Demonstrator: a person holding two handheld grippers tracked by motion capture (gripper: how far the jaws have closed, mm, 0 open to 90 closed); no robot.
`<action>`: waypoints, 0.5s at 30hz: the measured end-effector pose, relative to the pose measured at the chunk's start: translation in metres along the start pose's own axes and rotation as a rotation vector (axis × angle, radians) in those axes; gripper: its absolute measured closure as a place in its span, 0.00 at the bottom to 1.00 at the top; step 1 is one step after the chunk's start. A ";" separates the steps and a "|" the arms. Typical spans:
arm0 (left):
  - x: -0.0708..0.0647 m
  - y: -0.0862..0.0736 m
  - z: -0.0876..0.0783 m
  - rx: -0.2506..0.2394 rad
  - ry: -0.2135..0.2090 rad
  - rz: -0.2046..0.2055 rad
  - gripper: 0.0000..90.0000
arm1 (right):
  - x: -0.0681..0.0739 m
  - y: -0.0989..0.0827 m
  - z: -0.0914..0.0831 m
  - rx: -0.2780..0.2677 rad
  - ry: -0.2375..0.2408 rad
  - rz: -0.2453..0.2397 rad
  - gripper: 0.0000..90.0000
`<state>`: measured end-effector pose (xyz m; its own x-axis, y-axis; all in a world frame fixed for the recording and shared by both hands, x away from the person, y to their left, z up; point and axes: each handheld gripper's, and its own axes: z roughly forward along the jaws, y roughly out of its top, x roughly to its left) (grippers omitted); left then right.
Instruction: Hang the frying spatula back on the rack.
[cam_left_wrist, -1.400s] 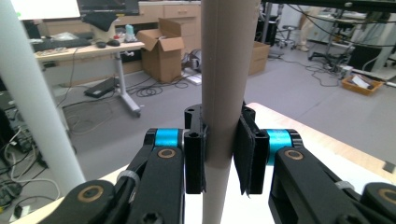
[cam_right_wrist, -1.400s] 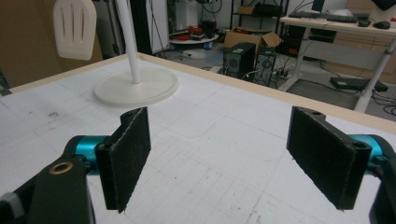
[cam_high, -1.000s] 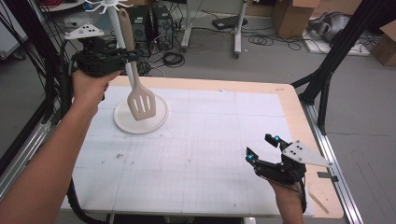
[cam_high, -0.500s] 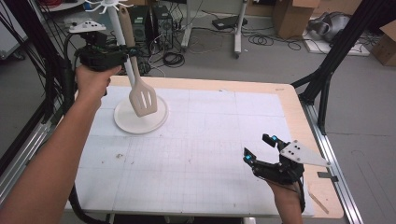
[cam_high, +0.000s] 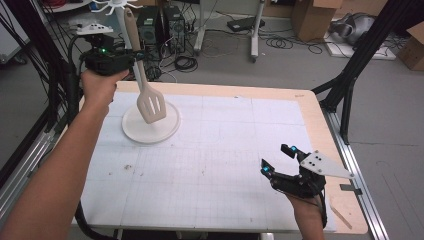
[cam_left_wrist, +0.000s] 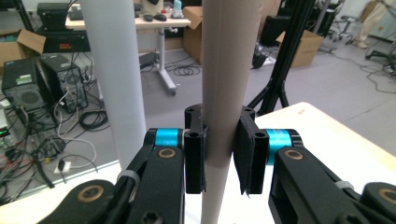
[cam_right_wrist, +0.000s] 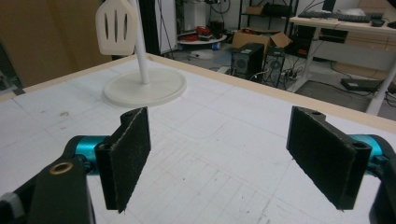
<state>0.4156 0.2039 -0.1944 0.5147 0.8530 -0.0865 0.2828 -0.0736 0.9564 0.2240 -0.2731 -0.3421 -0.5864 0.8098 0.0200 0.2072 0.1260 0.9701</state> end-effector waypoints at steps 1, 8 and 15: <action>0.000 0.000 0.000 0.003 -0.001 0.004 0.83 | 0.000 0.000 0.000 0.000 0.000 0.004 0.23; -0.003 -0.010 -0.004 -0.056 0.001 -0.011 0.83 | -0.001 -0.001 -0.002 -0.002 -0.001 0.006 0.23; -0.006 -0.029 -0.027 -0.131 0.012 0.046 0.70 | -0.004 -0.002 -0.005 -0.012 -0.003 0.017 0.23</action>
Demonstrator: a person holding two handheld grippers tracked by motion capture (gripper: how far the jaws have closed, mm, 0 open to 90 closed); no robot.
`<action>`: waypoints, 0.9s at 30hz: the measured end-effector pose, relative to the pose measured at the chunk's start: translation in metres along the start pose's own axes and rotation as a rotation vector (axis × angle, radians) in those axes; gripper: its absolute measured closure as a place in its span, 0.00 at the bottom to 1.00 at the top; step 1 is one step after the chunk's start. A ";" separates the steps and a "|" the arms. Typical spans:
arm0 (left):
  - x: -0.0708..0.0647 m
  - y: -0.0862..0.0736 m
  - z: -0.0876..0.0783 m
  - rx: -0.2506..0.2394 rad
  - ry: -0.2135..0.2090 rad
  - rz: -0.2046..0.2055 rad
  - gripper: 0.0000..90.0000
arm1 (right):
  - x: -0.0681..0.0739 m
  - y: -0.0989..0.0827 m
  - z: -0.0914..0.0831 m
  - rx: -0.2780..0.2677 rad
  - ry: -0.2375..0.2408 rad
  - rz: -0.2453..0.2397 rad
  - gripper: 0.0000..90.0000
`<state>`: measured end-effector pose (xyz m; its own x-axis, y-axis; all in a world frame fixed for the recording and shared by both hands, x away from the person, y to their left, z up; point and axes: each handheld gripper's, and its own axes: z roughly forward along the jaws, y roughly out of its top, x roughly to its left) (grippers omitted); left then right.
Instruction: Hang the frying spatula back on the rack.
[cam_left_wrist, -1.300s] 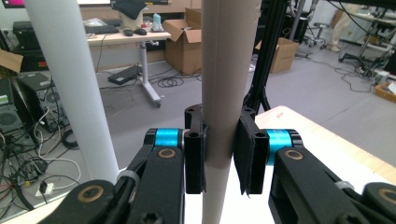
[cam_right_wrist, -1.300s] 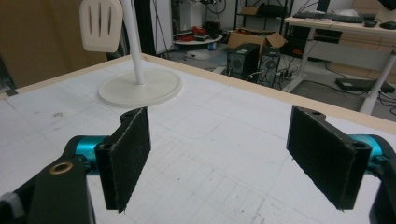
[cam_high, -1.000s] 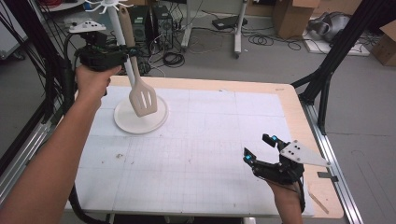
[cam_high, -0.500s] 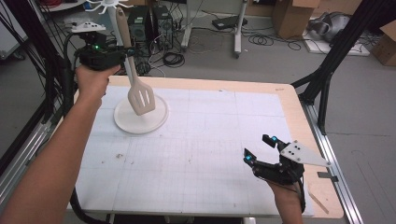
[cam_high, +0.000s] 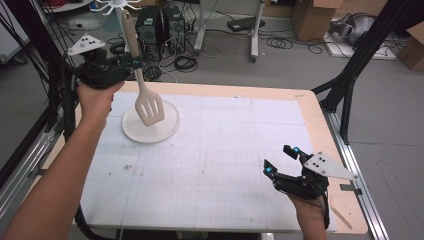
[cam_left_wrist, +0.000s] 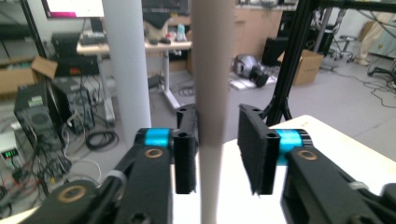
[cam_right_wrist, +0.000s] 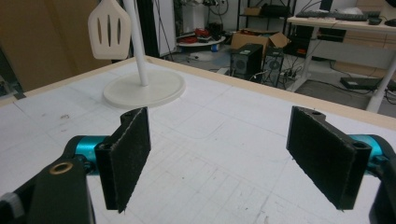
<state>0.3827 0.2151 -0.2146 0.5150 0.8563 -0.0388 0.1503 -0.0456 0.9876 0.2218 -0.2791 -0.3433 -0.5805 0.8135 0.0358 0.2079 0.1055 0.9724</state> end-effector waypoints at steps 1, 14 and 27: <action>0.000 -0.003 -0.004 -0.013 -0.002 0.008 0.68 | 0.000 0.000 0.000 0.003 -0.002 0.009 0.23; -0.023 -0.043 -0.054 -0.069 -0.179 0.022 0.31 | -0.004 -0.010 0.002 0.019 -0.009 0.031 0.23; -0.027 -0.137 -0.099 -0.109 -0.173 0.020 0.19 | -0.009 -0.033 -0.003 0.074 -0.056 0.054 0.23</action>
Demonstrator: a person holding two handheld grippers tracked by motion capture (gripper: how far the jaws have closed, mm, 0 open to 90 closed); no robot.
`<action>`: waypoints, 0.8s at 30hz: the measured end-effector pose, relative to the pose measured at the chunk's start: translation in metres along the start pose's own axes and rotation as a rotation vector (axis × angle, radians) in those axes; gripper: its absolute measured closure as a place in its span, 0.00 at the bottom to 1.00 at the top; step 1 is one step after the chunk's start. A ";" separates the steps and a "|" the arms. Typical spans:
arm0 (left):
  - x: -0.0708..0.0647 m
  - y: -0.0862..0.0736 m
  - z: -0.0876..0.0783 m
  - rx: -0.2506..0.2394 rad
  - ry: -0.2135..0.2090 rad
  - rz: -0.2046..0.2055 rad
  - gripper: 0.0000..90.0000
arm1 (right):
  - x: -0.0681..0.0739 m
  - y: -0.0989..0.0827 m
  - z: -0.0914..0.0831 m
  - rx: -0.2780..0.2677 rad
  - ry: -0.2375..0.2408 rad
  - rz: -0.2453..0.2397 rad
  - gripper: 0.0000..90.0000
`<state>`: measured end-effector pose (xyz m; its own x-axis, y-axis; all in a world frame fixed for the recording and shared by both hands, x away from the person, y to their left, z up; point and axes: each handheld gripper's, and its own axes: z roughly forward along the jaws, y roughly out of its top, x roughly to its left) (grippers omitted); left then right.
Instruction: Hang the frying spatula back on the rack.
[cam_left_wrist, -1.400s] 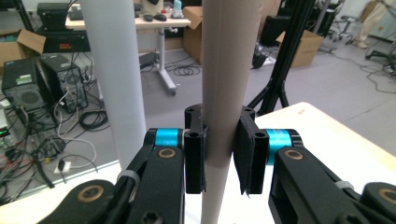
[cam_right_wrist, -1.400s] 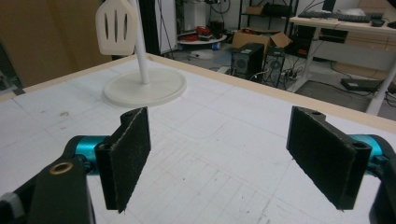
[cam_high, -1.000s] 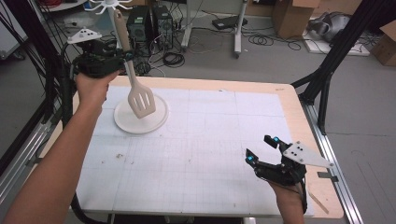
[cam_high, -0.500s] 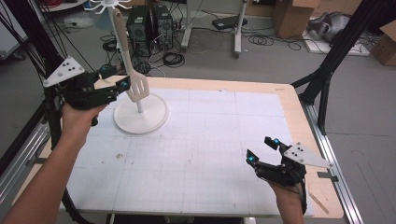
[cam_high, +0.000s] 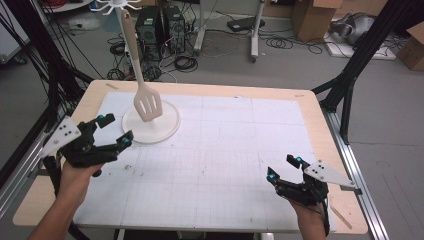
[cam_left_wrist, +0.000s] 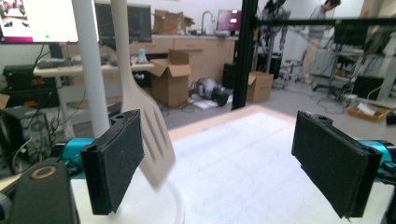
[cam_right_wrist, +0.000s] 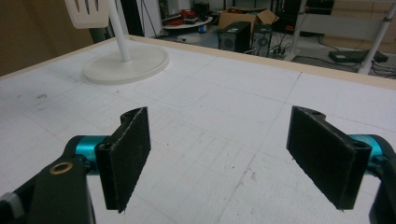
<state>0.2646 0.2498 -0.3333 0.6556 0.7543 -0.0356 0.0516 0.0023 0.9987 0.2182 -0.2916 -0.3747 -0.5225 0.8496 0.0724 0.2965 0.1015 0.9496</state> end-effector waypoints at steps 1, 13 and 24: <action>0.000 -0.006 -0.003 0.011 -0.004 -0.011 0.19 | 0.000 -0.001 0.000 0.002 0.000 -0.002 0.23; -0.007 -0.047 -0.024 0.095 0.017 -0.029 0.19 | 0.002 -0.012 -0.006 0.020 -0.024 0.003 0.23; -0.009 -0.053 -0.030 0.110 0.009 -0.025 0.20 | 0.004 -0.012 -0.010 0.011 -0.055 0.013 0.23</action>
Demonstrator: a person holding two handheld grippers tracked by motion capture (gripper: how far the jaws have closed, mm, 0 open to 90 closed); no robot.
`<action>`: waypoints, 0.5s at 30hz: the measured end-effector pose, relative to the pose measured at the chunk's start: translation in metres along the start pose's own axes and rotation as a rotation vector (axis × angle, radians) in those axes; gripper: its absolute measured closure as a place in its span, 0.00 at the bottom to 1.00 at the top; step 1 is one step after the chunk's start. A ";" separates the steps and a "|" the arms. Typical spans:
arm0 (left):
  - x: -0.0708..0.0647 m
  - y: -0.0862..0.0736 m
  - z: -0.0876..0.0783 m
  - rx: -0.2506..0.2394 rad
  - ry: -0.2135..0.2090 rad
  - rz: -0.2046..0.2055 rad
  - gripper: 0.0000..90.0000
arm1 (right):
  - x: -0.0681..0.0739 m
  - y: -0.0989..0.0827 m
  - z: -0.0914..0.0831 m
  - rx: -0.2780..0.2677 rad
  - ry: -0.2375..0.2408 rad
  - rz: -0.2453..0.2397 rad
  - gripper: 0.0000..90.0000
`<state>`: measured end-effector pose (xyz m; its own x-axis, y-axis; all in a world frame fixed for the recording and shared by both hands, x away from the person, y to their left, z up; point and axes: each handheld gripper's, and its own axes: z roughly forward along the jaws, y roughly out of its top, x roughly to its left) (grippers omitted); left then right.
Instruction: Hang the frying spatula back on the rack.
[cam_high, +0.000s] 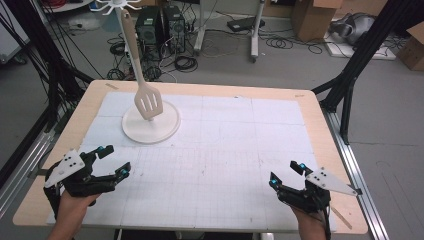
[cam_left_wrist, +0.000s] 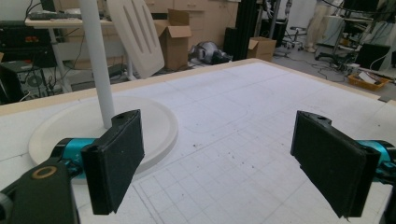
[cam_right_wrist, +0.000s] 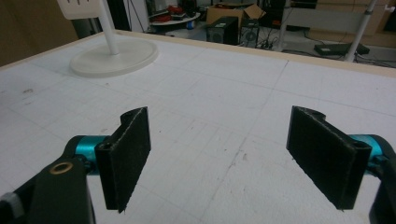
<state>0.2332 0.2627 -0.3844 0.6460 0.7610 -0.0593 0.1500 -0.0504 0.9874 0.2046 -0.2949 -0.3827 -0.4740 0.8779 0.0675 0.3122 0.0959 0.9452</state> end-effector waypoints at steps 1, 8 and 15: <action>0.000 0.000 0.000 -0.001 0.003 -0.004 0.20 | 0.000 0.000 0.000 0.000 -0.001 -0.001 0.23; 0.002 -0.002 0.000 0.001 0.011 -0.017 0.20 | -0.001 -0.001 0.002 0.002 0.000 0.000 0.23; 0.007 -0.005 0.005 0.021 0.029 -0.016 0.20 | -0.006 -0.003 0.004 0.008 0.006 0.011 0.23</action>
